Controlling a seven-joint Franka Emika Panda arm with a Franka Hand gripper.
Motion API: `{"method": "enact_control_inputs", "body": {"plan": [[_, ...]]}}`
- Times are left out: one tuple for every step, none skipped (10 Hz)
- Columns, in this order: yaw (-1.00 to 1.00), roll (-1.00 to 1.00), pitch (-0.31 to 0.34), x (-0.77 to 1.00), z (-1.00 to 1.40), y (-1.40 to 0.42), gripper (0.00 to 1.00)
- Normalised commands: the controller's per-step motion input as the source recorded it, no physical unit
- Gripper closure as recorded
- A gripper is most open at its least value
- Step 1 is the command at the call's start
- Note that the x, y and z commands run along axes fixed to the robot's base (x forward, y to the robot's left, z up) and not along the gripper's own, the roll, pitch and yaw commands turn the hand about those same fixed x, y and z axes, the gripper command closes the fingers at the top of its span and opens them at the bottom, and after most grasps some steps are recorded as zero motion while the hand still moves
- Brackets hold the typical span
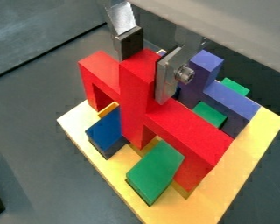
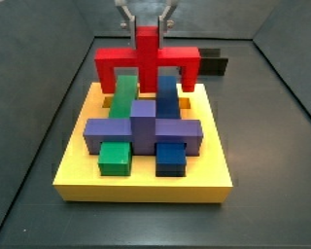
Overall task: Pick up the red object. Move up. Move to above the board. Insert the red object.
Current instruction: Insert the red object.
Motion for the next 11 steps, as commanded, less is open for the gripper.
{"method": "enact_control_inputs", "body": {"plan": [[0.0,-0.03,-0.036,-0.06,-0.03,0.0,1.0],[0.0,-0.04,-0.044,0.0,-0.09,-0.05,1.0],[0.0,-0.02,-0.02,0.04,-0.17,-0.04,1.0],[0.0,-0.01,-0.01,0.02,-0.19,-0.02,1.0],[0.0,0.0,-0.007,0.0,-0.2,0.0,1.0],[0.0,0.0,-0.01,0.0,-0.21,0.0,1.0],[0.0,0.0,-0.01,0.0,-0.2,0.0,1.0],[0.0,-0.01,-0.009,0.0,-0.19,0.0,1.0],[0.0,-0.06,-0.014,0.05,-0.17,-0.04,1.0],[0.0,-0.1,-0.026,0.03,-0.17,-0.06,1.0],[0.0,-0.12,-0.039,0.02,-0.18,-0.01,1.0]]}}
